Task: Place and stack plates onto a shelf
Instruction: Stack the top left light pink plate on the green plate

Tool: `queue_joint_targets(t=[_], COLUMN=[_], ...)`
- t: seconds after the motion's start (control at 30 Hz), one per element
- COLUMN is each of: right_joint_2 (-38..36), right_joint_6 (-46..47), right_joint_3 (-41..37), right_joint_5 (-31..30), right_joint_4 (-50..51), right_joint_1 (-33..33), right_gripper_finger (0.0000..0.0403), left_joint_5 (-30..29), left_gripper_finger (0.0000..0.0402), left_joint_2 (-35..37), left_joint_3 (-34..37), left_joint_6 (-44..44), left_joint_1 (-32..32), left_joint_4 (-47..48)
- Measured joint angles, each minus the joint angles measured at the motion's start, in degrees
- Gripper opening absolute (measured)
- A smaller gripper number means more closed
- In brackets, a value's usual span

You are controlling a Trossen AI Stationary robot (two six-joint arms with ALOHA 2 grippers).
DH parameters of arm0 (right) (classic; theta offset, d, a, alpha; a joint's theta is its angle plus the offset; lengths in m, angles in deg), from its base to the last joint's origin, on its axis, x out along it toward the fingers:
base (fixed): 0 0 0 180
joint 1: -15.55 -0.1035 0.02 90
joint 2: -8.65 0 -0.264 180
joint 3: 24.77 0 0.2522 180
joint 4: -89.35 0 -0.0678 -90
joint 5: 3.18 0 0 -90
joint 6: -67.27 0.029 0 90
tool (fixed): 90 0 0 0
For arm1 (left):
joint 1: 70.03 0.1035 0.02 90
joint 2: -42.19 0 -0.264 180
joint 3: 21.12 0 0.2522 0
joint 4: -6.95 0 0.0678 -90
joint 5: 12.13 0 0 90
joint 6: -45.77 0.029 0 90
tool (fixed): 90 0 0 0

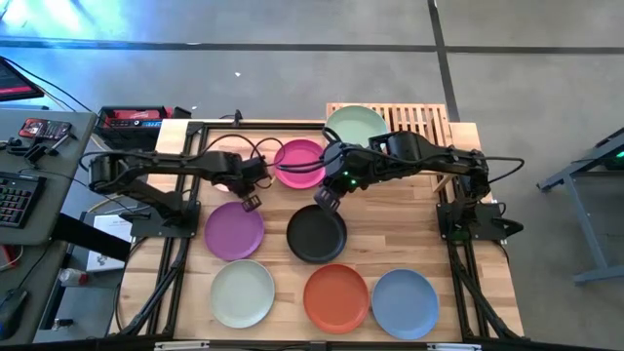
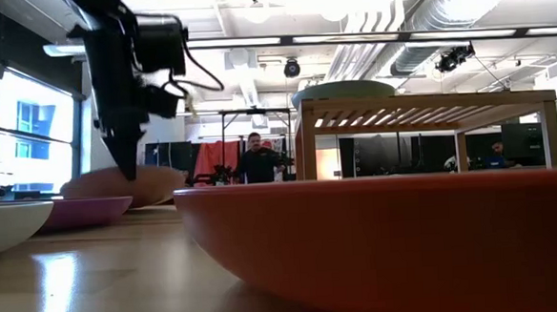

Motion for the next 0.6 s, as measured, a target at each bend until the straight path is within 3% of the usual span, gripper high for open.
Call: queue_joint_targets(t=[0.6], right_joint_2=[0.6], right_joint_6=[9.9], right_joint_3=[0.0], right_joint_5=[-6.2], right_joint_4=[2.0], right_joint_1=[-0.1], right_gripper_finger=[0.0069], left_joint_5=[-4.5], left_gripper_finger=[0.0001], left_joint_2=[6.7], left_joint_3=[-9.2], left_joint_6=[16.4], left_joint_1=[-16.0], left_joint_4=[13.9])
